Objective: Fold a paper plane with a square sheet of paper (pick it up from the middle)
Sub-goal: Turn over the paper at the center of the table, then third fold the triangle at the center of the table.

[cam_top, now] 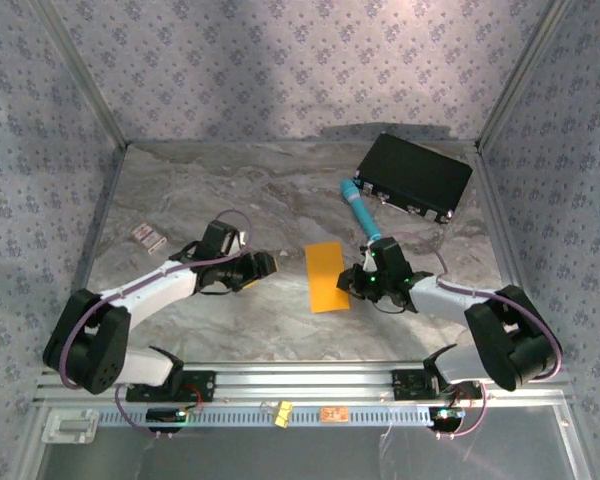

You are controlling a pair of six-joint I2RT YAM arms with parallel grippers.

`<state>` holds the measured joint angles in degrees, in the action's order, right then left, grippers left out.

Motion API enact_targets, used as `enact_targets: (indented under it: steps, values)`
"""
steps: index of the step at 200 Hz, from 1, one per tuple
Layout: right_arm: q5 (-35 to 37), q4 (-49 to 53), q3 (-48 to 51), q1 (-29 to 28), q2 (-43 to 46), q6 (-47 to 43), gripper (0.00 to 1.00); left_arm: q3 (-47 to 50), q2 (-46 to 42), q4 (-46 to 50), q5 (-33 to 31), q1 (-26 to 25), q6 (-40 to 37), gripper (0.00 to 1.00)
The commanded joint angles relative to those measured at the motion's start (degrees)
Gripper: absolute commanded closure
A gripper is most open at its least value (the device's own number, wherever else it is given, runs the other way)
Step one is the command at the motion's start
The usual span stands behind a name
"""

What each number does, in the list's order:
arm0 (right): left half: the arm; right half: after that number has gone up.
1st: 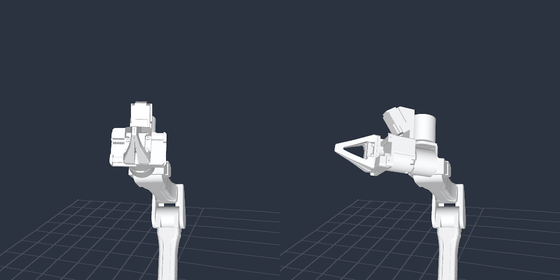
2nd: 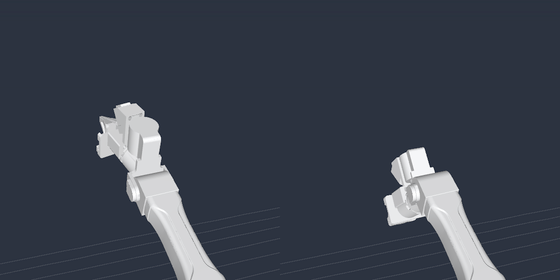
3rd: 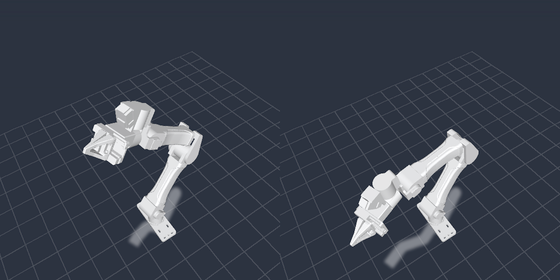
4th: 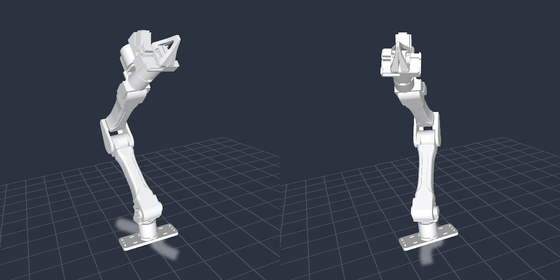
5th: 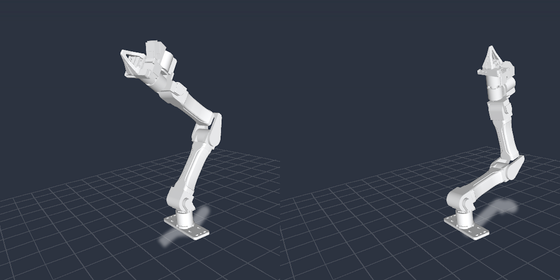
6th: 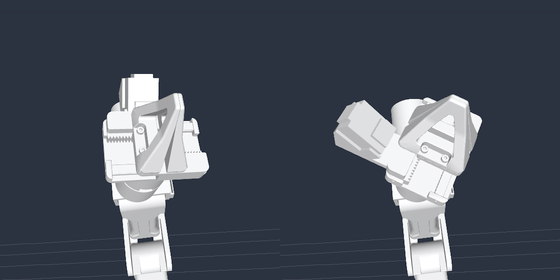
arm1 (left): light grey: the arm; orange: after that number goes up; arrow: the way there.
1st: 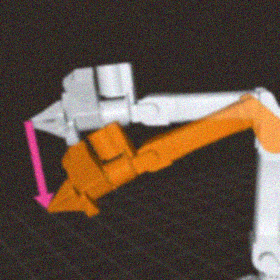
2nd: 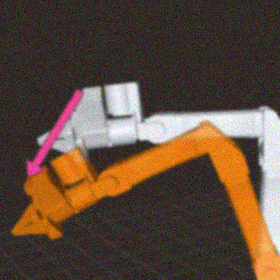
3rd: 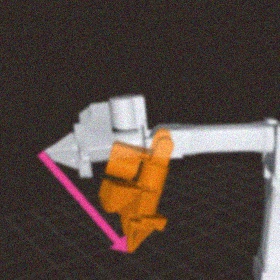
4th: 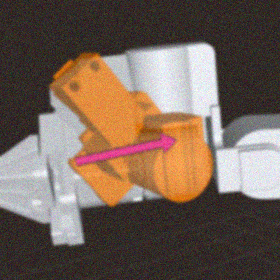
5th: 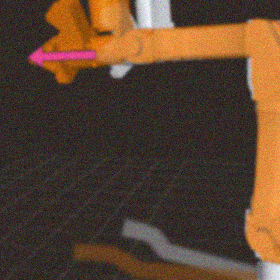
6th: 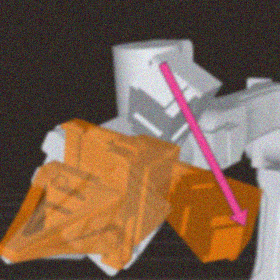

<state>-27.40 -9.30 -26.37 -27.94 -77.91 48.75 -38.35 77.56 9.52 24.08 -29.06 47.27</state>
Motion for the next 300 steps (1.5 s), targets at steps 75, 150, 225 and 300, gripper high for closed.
enact_targets:
  steps: [75,150,225,300]
  values:
    - [-4.58,-2.17,4.88,0.78,-2.32,-0.36,0.90,-2.30,2.89,-3.28,1.85,-1.81,2.04,0.29]
    - [-4.33,-3.05,6.49,1.13,-5.50,-0.03,0.90,-4.04,5.93,-4.63,3.19,-2.84,2.51,0.29]
    - [-3.37,-2.57,5.93,0.84,-5.19,1.11,0.90,-8.41,14.35,-8.38,6.35,-6.64,4.69,0.40]
    - [-2.39,-3.30,6.22,0.90,-6.24,1.96,0.90,-11.18,21.93,-12.28,9.97,-8.48,6.00,0.56]
